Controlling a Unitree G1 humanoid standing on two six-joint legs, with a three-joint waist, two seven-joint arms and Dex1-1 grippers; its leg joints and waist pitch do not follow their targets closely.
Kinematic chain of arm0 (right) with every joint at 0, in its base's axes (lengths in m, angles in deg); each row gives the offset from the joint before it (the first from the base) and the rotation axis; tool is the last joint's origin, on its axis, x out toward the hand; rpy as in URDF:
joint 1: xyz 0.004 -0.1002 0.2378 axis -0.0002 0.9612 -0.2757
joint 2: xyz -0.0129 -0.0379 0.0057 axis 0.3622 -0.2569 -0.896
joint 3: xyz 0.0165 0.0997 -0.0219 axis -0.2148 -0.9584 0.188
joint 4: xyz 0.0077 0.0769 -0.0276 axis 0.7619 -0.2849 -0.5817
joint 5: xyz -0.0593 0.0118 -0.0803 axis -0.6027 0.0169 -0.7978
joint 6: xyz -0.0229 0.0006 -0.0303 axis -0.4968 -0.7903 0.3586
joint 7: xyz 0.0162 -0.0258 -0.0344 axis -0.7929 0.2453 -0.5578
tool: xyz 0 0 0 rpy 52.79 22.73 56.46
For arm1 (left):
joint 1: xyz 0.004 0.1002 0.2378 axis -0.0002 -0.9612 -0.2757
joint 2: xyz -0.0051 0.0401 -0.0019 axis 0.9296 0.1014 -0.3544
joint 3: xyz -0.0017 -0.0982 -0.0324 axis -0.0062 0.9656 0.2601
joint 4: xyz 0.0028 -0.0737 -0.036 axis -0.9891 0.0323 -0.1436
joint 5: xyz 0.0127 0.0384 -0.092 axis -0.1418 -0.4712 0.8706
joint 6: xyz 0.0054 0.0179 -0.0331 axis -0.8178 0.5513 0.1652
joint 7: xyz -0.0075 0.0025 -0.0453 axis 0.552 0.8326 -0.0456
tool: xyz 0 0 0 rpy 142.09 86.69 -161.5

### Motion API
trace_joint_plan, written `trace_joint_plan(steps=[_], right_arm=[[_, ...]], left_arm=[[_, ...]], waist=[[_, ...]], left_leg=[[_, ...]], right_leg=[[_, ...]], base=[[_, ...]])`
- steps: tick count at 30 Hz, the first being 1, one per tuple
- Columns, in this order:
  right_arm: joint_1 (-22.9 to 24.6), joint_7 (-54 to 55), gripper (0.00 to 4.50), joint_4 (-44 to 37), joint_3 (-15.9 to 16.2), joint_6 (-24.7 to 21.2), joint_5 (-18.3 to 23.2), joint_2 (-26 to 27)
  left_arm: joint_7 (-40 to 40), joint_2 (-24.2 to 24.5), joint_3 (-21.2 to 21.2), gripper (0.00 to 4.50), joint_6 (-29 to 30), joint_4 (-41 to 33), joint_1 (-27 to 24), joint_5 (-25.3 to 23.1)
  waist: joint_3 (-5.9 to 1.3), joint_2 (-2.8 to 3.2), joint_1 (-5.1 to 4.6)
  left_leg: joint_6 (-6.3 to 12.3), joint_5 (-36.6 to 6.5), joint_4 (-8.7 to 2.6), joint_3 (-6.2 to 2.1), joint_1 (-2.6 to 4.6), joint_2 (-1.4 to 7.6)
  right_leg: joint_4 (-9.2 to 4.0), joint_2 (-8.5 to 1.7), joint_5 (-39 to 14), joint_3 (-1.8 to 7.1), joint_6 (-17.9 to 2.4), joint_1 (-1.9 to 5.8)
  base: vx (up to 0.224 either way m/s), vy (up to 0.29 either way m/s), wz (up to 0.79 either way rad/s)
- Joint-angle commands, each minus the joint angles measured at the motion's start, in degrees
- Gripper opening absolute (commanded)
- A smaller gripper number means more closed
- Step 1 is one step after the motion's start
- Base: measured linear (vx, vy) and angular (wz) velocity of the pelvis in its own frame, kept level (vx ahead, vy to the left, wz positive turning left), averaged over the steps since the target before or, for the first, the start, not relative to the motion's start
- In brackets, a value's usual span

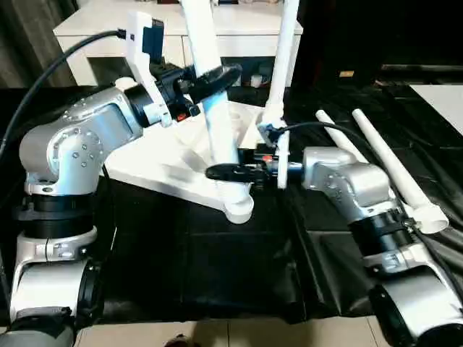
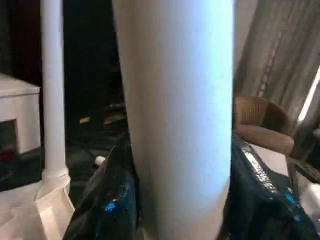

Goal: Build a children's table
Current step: Pick table leg

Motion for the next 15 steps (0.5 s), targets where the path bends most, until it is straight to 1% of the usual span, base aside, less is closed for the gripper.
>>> trace_joint_plan(steps=[1, 2, 3, 4, 6, 8, 9, 10, 11, 13, 14, 15], right_arm=[[-1.9, -1.7, 2.79, 0.2, -1.1, 0.2, 0.5, -0.7], [-2.0, -2.1, 2.91, 0.4, -0.9, 0.4, 0.3, -0.8], [-2.1, -2.5, 3.02, 0.4, -0.6, 0.8, 0.1, -1.0], [-2.1, -2.8, 3.04, 0.6, -0.4, 1.3, -0.2, -1.0], [-2.4, -3.0, 3.14, 1.0, -0.1, 2.0, -0.6, -1.1], [-2.8, -3.8, 3.16, 1.4, 0.4, 2.1, -0.8, -1.4], [-3.2, -4.5, 3.16, 1.7, 0.8, 2.0, -1.0, -1.8], [-3.2, -4.6, 3.16, 1.7, 0.9, 2.0, -1.0, -1.8], [-3.5, -4.9, 3.16, 2.0, 1.0, 2.0, -1.1, -1.9], [-3.9, -5.3, 3.16, 2.6, 1.5, 2.1, -1.5, -1.9], [-4.1, -5.5, 3.16, 2.8, 1.7, 2.2, -1.7, -2.0], [-4.2, -5.7, 3.16, 3.0, 1.8, 2.4, -1.9, -1.9]], left_arm=[[-0.7, 0.6, 0.1, 1.90, -1.8, -2.1, -0.9, -1.0], [-0.5, 0.5, 0.3, 1.88, -1.5, -2.5, -1.0, -0.7], [-0.8, 0.6, 0.1, 1.86, -1.5, -3.0, -1.2, -0.7], [-1.0, 0.6, 0.0, 1.84, -1.7, -3.4, -1.4, -0.7], [-1.2, 0.4, 0.2, 1.81, -2.0, -4.0, -1.6, -0.4], [-2.1, 0.6, -0.3, 1.81, -2.3, -4.8, -2.0, -0.3], [-3.1, 1.0, -0.9, 1.80, -2.7, -5.6, -2.5, -0.2], [-3.1, 1.0, -0.9, 1.80, -2.7, -5.7, -2.5, -0.2], [-3.3, 0.9, -1.0, 1.80, -2.7, -5.8, -2.6, 0.1], [-3.9, 1.0, -1.1, 1.79, -2.7, -5.9, -2.6, 0.3], [-4.1, 1.0, -1.2, 1.79, -2.7, -5.9, -2.7, 0.1], [-4.4, 1.1, -1.4, 1.79, -2.6, -6.0, -2.7, 0.2]], waist=[[-4.51, 0.33, -0.01], [-4.50, 0.35, -0.06], [-4.44, -0.28, -0.18], [-4.43, 0.03, -0.06], [-4.42, 0.07, -0.10], [-4.46, 0.13, -0.10], [-4.42, -0.29, -0.07], [-4.42, -0.25, -0.07], [-4.36, -0.58, -0.07], [-4.36, -0.42, -0.12], [-4.32, -0.63, -0.17], [-4.34, -0.51, -0.14]], left_leg=[[-1.49, -9.7, -3.78, -0.14, 0.90, 0.60], [-1.46, -9.7, -3.76, -0.12, 0.86, 0.61], [-1.31, -9.8, -3.81, -0.02, 0.87, 0.63], [-1.17, -9.4, -3.76, -0.04, 0.85, 0.62], [-1.15, -9.5, -3.72, 0.04, 0.94, 0.59], [-1.22, -9.5, -3.75, -0.03, 0.94, 0.66], [-0.91, -9.0, -3.77, 0.00, 0.82, 0.65], [-0.86, -8.7, -3.73, 0.04, 0.81, 0.64], [-0.68, -8.6, -3.72, 0.11, 0.86, 0.64], [-0.68, -8.8, -3.71, 0.13, 0.86, 0.63], [-0.63, -8.9, -3.73, 0.17, 0.85, 0.63], [-0.73, -8.8, -3.74, 0.12, 0.89, 0.67]], right_leg=[[-3.08, -2.86, -3.5, 1.94, -13.2, 3.65], [-3.03, -2.85, -3.4, 1.96, -13.2, 3.65], [-3.18, -2.82, -3.8, 1.95, -13.0, 3.68], [-3.07, -2.91, -4.2, 2.00, -12.9, 3.63], [-3.23, -2.90, -5.1, 2.03, -12.6, 3.48], [-3.19, -2.91, -5.2, 2.00, -12.7, 3.50], [-3.13, -2.92, -5.2, 1.99, -12.7, 3.59], [-3.14, -2.92, -5.2, 2.00, -12.6, 3.54], [-3.13, -2.89, -5.5, 2.05, -12.6, 3.45], [-3.22, -2.89, -6.2, 2.06, -12.5, 3.38], [-3.24, -2.86, -6.4, 2.06, -12.4, 3.39], [-3.20, -2.91, -6.5, 2.08, -12.3, 3.35]], base=[[0.000, 0.000, 0.00], [0.000, 0.000, 0.00], [0.000, 0.000, 0.00], [0.000, 0.000, 0.00], [0.000, 0.000, 0.00], [0.000, 0.000, 0.00], [0.000, 0.000, 0.00], [0.000, 0.000, 0.00], [0.000, 0.000, 0.00], [0.000, 0.000, 0.00], [0.000, 0.000, 0.00], [0.000, 0.000, 0.00]])
